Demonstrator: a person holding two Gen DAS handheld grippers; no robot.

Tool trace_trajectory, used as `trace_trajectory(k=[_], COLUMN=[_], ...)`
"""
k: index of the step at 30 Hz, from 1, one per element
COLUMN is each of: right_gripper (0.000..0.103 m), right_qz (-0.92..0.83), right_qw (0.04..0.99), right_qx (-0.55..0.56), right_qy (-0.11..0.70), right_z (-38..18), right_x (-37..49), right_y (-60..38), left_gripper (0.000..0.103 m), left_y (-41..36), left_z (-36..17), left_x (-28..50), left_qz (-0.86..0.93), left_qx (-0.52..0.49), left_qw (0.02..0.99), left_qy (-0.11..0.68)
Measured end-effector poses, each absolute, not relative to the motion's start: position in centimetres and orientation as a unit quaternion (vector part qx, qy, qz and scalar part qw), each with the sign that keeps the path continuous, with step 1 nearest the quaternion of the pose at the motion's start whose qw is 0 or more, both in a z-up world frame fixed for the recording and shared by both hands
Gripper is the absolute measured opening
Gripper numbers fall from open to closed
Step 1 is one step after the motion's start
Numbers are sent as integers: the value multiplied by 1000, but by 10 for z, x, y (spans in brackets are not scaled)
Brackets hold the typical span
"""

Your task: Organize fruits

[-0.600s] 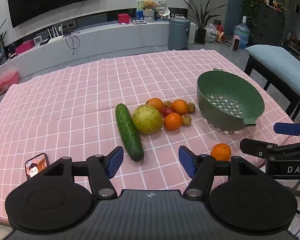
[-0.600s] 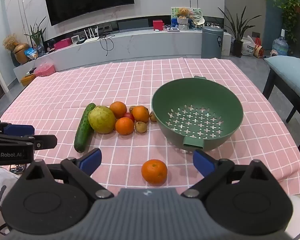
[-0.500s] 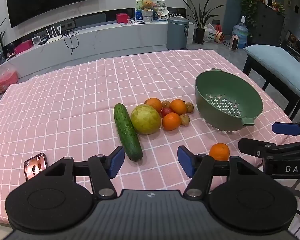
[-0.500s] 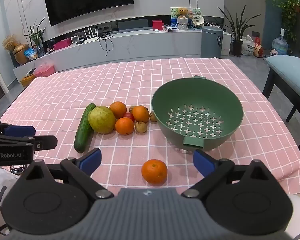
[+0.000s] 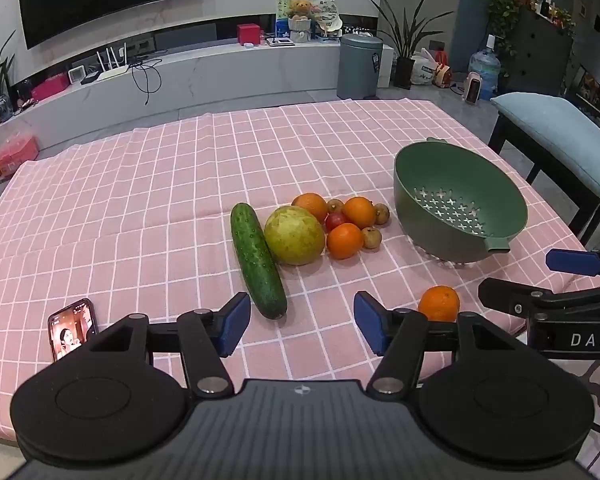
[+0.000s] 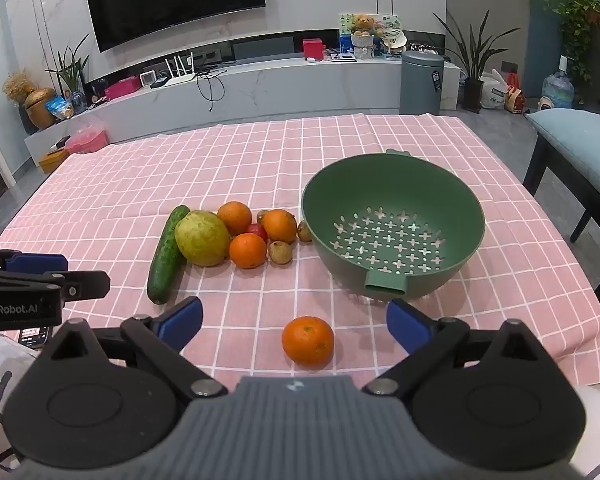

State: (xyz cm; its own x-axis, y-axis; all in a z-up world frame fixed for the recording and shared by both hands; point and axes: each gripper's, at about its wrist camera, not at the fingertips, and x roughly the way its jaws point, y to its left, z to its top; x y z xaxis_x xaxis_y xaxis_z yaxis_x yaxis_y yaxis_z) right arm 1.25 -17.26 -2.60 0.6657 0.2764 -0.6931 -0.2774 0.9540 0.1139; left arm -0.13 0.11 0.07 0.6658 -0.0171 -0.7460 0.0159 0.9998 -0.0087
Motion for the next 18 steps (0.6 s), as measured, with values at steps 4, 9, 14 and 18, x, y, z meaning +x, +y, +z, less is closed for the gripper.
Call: trace_trajectory(k=[4,9,14,18], right_gripper=[95,95,95,95], right_qz=[151,150,151,150], right_qw=[913,913,913,913], right_qx=[0,0,-3,-3], right_qy=[379,380,379,380], right_z=[-27,-26,-25,-25], right_x=[13,11,9,9], right_y=[-172,-173,-172,-172], left_gripper=[70,70,70,70], left_y=[2,2,3,4], left_z=[1,1,3,5], left_x=[-2,-2,-3,-3], left_qz=[-9,-9,-8,-10], left_qx=[-1,-2,-2,-2], left_qw=[913,913,913,914], left_qy=[408,408,407,406])
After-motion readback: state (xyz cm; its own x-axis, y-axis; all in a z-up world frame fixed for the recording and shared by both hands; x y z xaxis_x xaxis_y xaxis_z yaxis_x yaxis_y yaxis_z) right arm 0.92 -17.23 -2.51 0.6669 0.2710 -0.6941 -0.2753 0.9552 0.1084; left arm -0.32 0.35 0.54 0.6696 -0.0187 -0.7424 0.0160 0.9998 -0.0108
